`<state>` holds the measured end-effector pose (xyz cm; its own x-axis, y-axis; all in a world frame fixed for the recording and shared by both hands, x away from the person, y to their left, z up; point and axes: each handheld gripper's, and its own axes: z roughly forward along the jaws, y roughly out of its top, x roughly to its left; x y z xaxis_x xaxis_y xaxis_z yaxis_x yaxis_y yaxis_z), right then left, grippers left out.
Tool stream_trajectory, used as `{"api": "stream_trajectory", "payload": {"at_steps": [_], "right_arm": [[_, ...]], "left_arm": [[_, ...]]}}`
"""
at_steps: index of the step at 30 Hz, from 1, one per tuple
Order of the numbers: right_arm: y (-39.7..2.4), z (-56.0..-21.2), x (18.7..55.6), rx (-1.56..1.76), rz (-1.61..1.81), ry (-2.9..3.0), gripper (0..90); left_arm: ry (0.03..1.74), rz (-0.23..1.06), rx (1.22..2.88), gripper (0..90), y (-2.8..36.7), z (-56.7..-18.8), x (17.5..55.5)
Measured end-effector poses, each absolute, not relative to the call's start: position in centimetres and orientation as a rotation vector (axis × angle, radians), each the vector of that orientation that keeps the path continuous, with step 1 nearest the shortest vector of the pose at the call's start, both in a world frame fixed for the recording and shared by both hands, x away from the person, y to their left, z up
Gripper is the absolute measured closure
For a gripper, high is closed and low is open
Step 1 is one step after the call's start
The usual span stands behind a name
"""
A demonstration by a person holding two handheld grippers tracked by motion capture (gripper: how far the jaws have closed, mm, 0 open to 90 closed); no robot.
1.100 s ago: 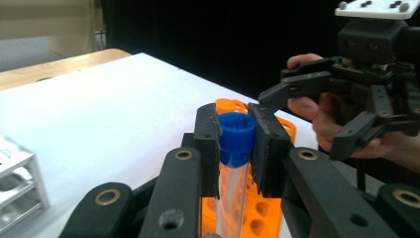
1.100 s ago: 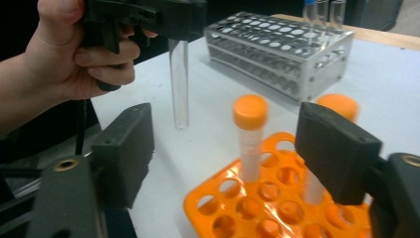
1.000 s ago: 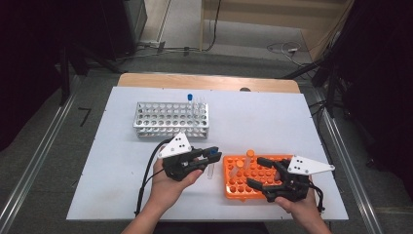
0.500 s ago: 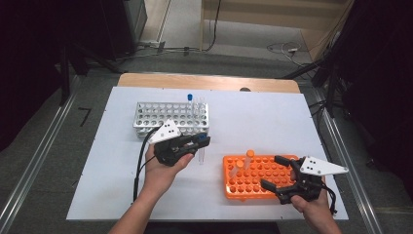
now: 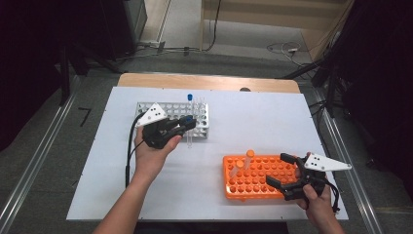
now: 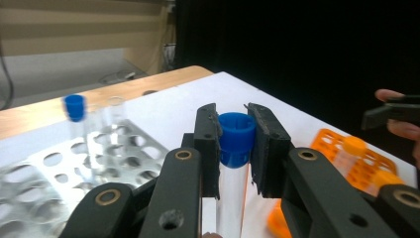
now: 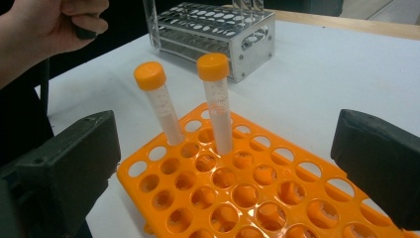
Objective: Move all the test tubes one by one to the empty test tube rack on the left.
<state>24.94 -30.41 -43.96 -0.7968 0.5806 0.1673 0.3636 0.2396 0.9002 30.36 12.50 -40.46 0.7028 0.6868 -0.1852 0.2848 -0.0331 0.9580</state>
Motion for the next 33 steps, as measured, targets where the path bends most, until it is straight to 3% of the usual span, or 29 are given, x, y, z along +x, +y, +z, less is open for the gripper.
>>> {"api": "stream_trajectory", "payload": {"at_steps": [18, 33], "right_arm": [[-30.4, -44.8, 25.5, 0.88, 1.596, 2.345, 3.3], [-29.9, -45.2, 25.4, 0.857, 1.577, 2.349, 3.3]], "left_arm": [[0.922, 0.462, 1.553, 76.6, 15.6, -39.7, 36.4], [0.954, 0.515, 1.54, 76.6, 15.5, -39.3, 40.3]]}}
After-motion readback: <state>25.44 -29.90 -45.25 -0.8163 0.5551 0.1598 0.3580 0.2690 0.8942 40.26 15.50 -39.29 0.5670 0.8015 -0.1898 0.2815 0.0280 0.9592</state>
